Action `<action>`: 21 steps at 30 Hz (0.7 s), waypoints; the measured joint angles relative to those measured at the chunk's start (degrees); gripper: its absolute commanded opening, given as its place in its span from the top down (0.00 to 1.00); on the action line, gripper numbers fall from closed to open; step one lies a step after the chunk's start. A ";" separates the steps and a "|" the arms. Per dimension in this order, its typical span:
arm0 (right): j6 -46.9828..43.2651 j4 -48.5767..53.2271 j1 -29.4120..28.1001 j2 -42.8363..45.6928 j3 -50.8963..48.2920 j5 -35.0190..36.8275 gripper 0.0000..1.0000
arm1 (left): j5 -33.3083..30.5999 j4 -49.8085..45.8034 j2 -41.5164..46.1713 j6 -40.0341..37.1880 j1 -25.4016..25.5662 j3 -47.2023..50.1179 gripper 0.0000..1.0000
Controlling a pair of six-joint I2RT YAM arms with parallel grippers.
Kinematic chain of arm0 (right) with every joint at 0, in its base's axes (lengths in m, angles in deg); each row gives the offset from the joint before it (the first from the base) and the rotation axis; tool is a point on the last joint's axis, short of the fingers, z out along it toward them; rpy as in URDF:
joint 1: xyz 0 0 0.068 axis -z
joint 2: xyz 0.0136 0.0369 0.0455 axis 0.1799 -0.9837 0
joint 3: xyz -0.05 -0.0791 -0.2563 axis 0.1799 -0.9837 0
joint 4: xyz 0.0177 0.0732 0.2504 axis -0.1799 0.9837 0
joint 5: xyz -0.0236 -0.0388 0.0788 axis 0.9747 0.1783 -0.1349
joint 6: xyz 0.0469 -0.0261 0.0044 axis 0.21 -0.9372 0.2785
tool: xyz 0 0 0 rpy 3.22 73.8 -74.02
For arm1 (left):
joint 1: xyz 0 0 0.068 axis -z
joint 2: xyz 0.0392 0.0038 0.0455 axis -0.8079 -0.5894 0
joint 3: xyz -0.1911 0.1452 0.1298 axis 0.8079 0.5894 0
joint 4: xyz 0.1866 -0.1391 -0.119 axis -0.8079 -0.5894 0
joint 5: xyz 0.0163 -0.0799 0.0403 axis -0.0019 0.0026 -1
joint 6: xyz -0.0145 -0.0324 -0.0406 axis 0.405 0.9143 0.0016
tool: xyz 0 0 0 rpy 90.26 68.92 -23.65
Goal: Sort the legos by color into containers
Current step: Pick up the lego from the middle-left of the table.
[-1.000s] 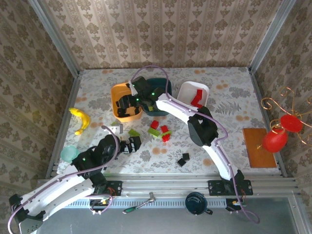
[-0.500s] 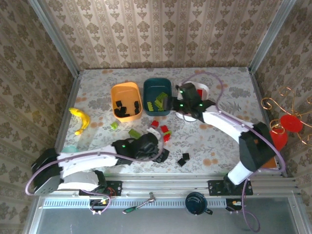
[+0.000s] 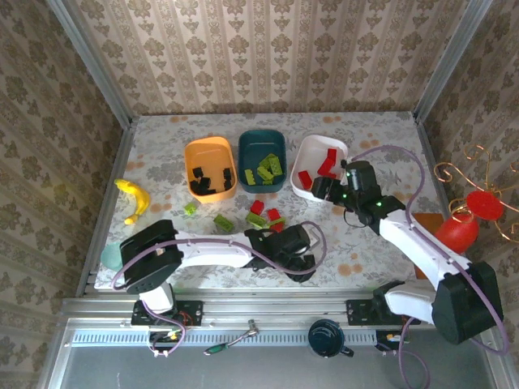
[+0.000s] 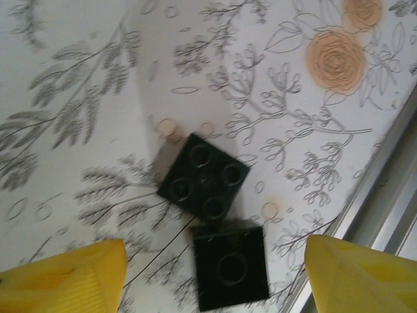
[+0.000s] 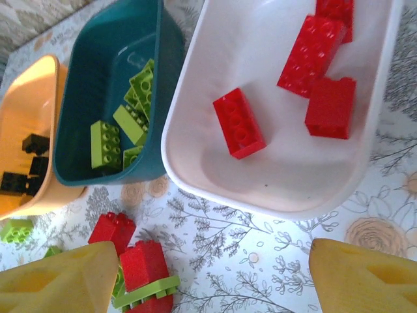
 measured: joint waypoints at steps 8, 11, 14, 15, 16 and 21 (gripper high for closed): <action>0.00 1.01 1.53 2.19 -0.22 -1.44 0.21 | -0.24 -3.76 -4.26 -1.31 0.83 -1.53 0.36; -0.02 0.94 1.53 2.82 -0.22 -3.65 0.21 | -1.11 -4.37 -4.26 -1.42 1.18 -1.57 0.42; -0.02 -0.07 1.51 4.39 -0.46 -7.13 0.20 | -1.31 -4.61 -4.26 -1.64 1.20 -1.57 0.55; -0.02 -0.52 1.51 5.14 -0.46 -8.22 0.20 | -1.27 -4.59 -4.26 -1.79 1.22 -1.55 0.60; -0.02 -0.87 1.51 5.95 -0.46 -9.11 0.20 | -1.27 -4.55 -4.26 -1.66 1.27 -1.55 0.64; 0.00 -2.54 1.51 10.05 -0.46 -11.96 0.20 | -1.22 -2.80 -2.67 -1.46 1.42 0.52 0.74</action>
